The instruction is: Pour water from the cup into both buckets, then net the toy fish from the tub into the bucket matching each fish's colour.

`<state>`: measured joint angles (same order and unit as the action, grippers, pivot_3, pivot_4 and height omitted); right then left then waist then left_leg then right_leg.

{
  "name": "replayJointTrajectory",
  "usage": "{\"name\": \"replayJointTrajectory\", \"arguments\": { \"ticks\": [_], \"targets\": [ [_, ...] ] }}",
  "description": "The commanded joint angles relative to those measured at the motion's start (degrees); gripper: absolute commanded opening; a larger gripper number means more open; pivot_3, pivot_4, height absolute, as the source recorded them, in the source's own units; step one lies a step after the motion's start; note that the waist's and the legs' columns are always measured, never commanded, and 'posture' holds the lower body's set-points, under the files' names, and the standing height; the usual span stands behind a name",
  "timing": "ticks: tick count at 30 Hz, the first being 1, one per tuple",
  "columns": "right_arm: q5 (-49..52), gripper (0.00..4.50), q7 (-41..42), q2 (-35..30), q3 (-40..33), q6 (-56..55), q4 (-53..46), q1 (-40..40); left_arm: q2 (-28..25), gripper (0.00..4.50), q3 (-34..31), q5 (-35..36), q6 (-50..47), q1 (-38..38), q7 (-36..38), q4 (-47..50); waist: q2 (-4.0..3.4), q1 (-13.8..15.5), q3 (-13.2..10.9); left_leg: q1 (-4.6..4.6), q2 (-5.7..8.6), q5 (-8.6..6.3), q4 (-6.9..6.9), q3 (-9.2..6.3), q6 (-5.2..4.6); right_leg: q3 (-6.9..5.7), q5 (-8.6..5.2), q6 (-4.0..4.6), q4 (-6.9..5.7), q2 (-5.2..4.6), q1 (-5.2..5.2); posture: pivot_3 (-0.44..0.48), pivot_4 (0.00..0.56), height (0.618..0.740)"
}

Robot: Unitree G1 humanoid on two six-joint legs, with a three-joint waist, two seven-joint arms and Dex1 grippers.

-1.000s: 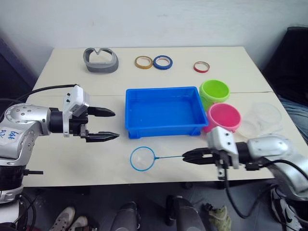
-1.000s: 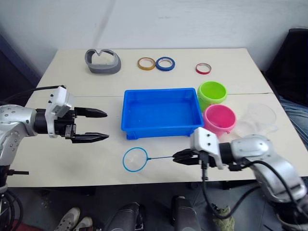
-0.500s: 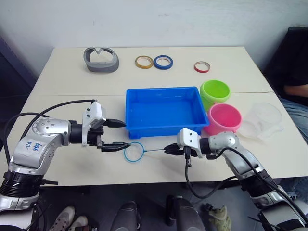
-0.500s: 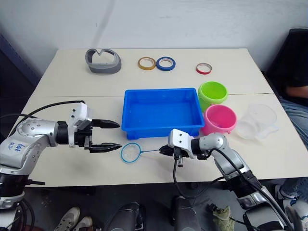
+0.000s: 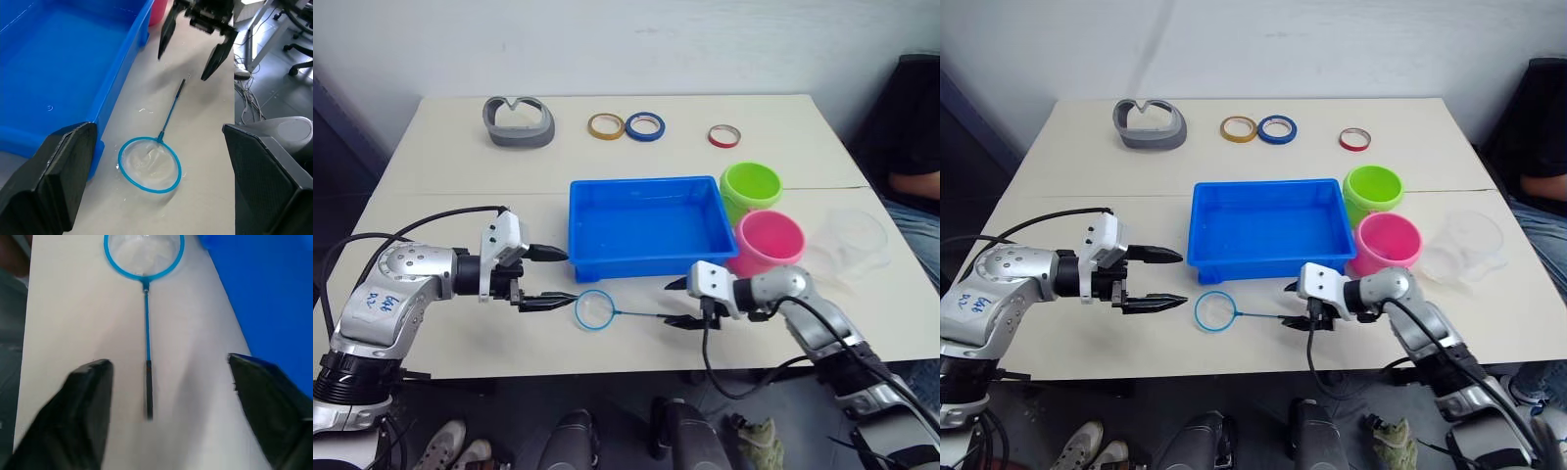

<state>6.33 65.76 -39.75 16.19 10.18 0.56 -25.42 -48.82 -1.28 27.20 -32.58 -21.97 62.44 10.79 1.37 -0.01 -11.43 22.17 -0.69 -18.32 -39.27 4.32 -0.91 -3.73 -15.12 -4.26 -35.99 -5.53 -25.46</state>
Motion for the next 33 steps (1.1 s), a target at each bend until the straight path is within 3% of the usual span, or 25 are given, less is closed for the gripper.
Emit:
{"name": "replayJointTrajectory", "arguments": {
  "ticks": [1, 7, 11, 20, 33],
  "targets": [
    [3.69, 4.45, 0.5, -3.85, -5.05, 3.93, -9.97, 4.2, -0.79, 4.5, -2.77, 1.26, -0.74, 1.74, -0.69, 2.63, 0.0, 0.0, 0.0, 0.0, 0.0, 0.0, 0.0, 0.0, 0.0, 0.0, 0.0, 0.0, 0.0, -0.01, 0.0, 0.0, 0.15, 0.713],
    [13.22, 4.45, -4.84, -8.37, -17.09, 18.5, -31.75, 19.12, -1.94, 4.5, -7.65, 2.36, -2.31, 10.54, -2.44, 6.07, 0.01, -0.22, 0.0, -0.04, -0.06, -0.06, 0.04, -0.01, 0.02, 0.04, -0.01, 0.01, 0.02, 0.01, 0.01, 0.0, 0.15, 0.713],
    [15.52, 4.45, -9.79, -8.03, -22.94, 24.24, -39.2, 28.43, -1.98, 4.5, -11.02, 2.74, -3.43, 18.07, -3.56, 7.4, 0.0, 0.01, 0.02, -0.11, -0.08, -0.15, 0.06, -0.12, -0.1, 0.0, -0.03, 0.06, 0.01, -0.02, 0.09, 0.0, 0.15, 0.713],
    [15.81, 4.45, -12.13, -7.88, -29.66, 22.9, -39.23, 42.44, -0.55, 4.5, -15.21, 1.18, -0.46, 32.03, -3.96, 4.17, -0.02, 0.07, 0.04, -0.16, -0.11, -0.27, 0.17, -0.21, -0.17, -0.04, -0.06, 0.27, 0.06, -0.06, 0.1, 0.0, 0.15, 0.713],
    [15.8, 4.45, -12.68, -8.32, -29.77, 21.2, -37.89, 44.15, -0.12, 4.5, -15.42, 2.39, 0.37, 33.72, -4.19, 4.36, -0.01, 0.11, 0.06, -0.17, -0.13, -0.23, 0.16, -0.26, -0.2, -0.07, 0.0, 0.36, 0.08, -0.06, 0.12, 0.0, 0.15, 0.713]
  ]
}}
